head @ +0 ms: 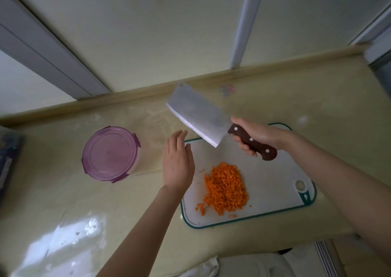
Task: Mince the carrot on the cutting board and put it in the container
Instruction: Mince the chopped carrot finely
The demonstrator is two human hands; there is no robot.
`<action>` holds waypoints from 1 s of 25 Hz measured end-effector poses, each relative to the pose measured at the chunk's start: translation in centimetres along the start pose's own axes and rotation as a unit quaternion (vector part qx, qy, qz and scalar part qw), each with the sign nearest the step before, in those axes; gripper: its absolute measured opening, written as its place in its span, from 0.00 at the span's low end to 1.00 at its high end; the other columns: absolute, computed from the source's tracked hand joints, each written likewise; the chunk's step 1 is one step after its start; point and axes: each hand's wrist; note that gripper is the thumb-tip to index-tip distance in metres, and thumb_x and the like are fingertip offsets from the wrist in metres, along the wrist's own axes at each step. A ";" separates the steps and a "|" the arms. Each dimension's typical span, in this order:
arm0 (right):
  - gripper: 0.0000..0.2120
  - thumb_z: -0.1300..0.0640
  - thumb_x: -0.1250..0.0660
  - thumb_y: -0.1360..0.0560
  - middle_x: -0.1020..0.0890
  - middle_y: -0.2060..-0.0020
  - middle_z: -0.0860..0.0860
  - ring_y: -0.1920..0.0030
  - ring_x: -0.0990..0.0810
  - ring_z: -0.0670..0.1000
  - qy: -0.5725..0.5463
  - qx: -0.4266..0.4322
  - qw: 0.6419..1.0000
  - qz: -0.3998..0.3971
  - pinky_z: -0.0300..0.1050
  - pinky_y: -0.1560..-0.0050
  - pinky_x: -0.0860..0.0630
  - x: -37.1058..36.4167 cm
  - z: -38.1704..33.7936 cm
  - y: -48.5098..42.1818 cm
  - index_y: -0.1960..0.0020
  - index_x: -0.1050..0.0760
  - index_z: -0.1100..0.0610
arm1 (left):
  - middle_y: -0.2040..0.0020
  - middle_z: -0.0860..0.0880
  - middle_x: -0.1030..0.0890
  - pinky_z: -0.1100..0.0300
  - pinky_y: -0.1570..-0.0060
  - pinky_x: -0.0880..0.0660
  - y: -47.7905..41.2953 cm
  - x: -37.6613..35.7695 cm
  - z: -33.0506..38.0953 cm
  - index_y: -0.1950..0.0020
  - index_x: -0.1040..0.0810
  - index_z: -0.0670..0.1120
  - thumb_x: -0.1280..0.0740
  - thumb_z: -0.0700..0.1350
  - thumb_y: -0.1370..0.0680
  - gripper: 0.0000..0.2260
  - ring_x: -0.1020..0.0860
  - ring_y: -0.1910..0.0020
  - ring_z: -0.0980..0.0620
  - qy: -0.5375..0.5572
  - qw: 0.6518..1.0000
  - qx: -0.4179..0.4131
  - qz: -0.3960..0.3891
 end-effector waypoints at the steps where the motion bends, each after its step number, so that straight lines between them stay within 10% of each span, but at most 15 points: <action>1: 0.25 0.41 0.54 0.19 0.32 0.77 0.52 0.79 0.33 0.51 0.007 -0.019 1.000 -0.010 0.41 0.76 0.35 0.2 0.3 0.3 0.65 0.37 0.57 | 0.36 0.41 0.28 0.51 0.36 0.33 -0.2 0.1 0.2 0.33 0.32 0.38 0.46 0.42 0.21 0.18 0.31 0.36 0.43 -0.020 1.000 -0.013 0.012; 7: 0.25 0.41 0.54 0.19 0.34 0.78 0.51 0.79 0.35 0.50 0.044 -0.088 0.994 -0.043 0.40 0.77 0.35 0.8 2.4 2.2 0.65 0.38 0.56 | 0.26 0.44 0.40 0.51 0.28 0.48 1.7 -1.3 0.4 0.26 0.42 0.39 0.54 0.50 0.19 0.24 0.47 0.26 0.48 -0.119 0.988 -0.039 -0.086; 16: 0.25 0.40 0.54 0.20 0.34 0.78 0.51 0.80 0.37 0.50 0.018 -0.051 0.998 0.029 0.39 0.79 0.39 1.3 3.5 2.9 0.66 0.37 0.57 | 0.46 0.45 0.20 0.49 0.40 0.27 5.6 -1.6 -0.5 0.41 0.23 0.42 0.47 0.46 0.22 0.18 0.23 0.43 0.44 -0.114 0.985 -0.077 -0.103; 25: 0.25 0.41 0.53 0.20 0.34 0.77 0.52 0.79 0.37 0.50 0.060 -0.061 0.996 -0.028 0.40 0.77 0.38 1.1 2.9 3.4 0.67 0.37 0.57 | 0.51 0.50 0.26 0.57 0.46 0.38 -1.3 -0.2 1.9 0.48 0.25 0.44 0.44 0.53 0.19 0.14 0.32 0.46 0.49 0.067 0.970 0.232 -0.029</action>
Point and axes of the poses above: each hand's wrist, its own y-axis away from the middle knuckle, its own x-axis out of the back of the hand, z = x × y
